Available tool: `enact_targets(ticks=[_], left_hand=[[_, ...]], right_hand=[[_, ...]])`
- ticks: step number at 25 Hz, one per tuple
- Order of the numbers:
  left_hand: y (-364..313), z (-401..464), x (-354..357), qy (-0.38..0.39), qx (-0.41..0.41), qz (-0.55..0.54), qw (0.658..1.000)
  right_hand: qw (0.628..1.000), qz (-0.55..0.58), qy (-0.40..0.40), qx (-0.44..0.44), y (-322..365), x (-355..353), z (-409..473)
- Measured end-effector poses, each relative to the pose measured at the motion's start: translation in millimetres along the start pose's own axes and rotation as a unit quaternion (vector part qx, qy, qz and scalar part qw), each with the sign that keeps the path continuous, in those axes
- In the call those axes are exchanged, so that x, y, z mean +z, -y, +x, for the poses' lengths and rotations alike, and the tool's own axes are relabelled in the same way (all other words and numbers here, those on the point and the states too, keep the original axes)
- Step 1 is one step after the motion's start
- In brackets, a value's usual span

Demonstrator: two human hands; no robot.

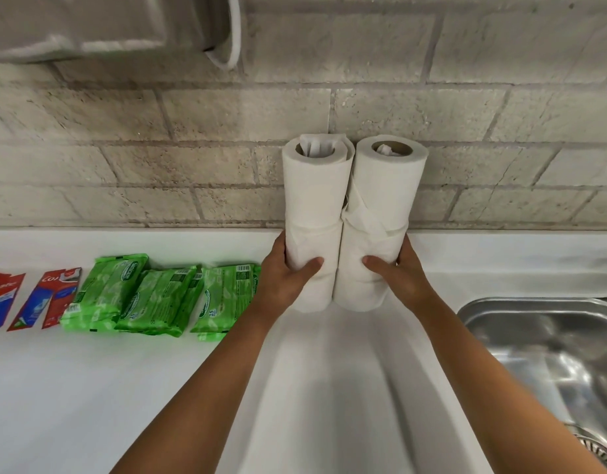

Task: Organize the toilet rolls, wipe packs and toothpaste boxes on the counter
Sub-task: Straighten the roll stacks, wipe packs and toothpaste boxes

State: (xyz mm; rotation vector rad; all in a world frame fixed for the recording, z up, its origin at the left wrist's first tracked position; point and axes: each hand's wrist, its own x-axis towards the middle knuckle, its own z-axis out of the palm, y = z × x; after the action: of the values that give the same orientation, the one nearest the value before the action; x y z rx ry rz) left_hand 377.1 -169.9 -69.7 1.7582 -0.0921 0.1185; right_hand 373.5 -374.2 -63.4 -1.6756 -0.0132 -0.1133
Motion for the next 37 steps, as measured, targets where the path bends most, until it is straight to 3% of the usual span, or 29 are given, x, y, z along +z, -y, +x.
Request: enact_targets(ticks=[5,11,22,28,37], left_hand=[[15.6,0.8,-5.0,0.032,0.026,-0.004,0.999],[44.7,-20.4,1.1,0.043,-0.036,-0.01,0.998],[49.0,-6.1,-7.7,0.102,-0.031,-0.013,0.994],[30.4,-9.8,-6.0,0.031,-0.003,-0.028,0.999],[14.8,-7.5,-3.8,-0.016,0.042,-0.005,0.999]], right_hand=[[1.0,-0.004,0.016,0.011,-8.4,-1.8,-2.5],[0.999,-0.008,-0.009,0.037,-31.7,5.9,-18.3],[0.999,-0.008,0.016,0.037,-32.1,5.9,-9.5],[1.0,0.004,-0.027,0.004,-27.1,7.3,-11.4],[0.999,-0.032,0.018,0.031,-20.7,-3.5,-6.2]])
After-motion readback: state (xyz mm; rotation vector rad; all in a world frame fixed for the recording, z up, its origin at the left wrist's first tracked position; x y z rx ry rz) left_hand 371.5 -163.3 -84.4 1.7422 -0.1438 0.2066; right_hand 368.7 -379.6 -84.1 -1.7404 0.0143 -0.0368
